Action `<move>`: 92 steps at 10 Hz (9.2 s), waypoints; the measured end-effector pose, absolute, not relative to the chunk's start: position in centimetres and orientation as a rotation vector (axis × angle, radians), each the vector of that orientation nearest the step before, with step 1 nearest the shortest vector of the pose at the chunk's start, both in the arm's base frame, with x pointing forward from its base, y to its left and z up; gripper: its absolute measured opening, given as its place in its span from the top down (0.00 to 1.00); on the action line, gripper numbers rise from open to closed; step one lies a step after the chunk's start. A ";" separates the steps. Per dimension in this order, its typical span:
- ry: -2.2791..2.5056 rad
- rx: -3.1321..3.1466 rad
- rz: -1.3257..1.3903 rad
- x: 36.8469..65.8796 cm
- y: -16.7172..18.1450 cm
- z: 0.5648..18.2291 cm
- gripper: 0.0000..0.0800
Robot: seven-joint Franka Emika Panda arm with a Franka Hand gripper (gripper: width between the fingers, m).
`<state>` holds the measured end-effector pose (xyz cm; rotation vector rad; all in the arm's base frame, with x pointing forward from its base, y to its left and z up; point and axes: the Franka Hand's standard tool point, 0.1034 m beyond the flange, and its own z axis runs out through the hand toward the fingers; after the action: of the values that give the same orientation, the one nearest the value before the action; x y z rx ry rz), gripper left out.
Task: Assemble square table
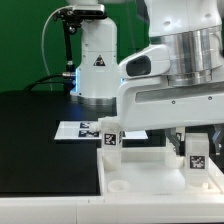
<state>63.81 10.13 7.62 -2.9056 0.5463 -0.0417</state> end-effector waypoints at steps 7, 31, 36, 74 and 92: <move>1.773 -2.348 -0.044 63.5 11.4 7.4 0.52; 1.604 -2.581 -0.087 63.6 11.6 7.5 0.64; 2.190 -1.983 -0.001 63.8 10.7 7.4 0.64; 0.325 -3.018 -0.275 64.5 11.7 7.3 0.19; 1.110 -2.772 -0.113 63.5 11.4 6.6 0.21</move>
Offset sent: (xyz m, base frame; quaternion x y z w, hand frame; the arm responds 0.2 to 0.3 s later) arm -0.0135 0.0050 -0.0085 0.0028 0.0635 0.4502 0.8907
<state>63.47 11.37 6.61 -2.7716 1.1101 -0.1126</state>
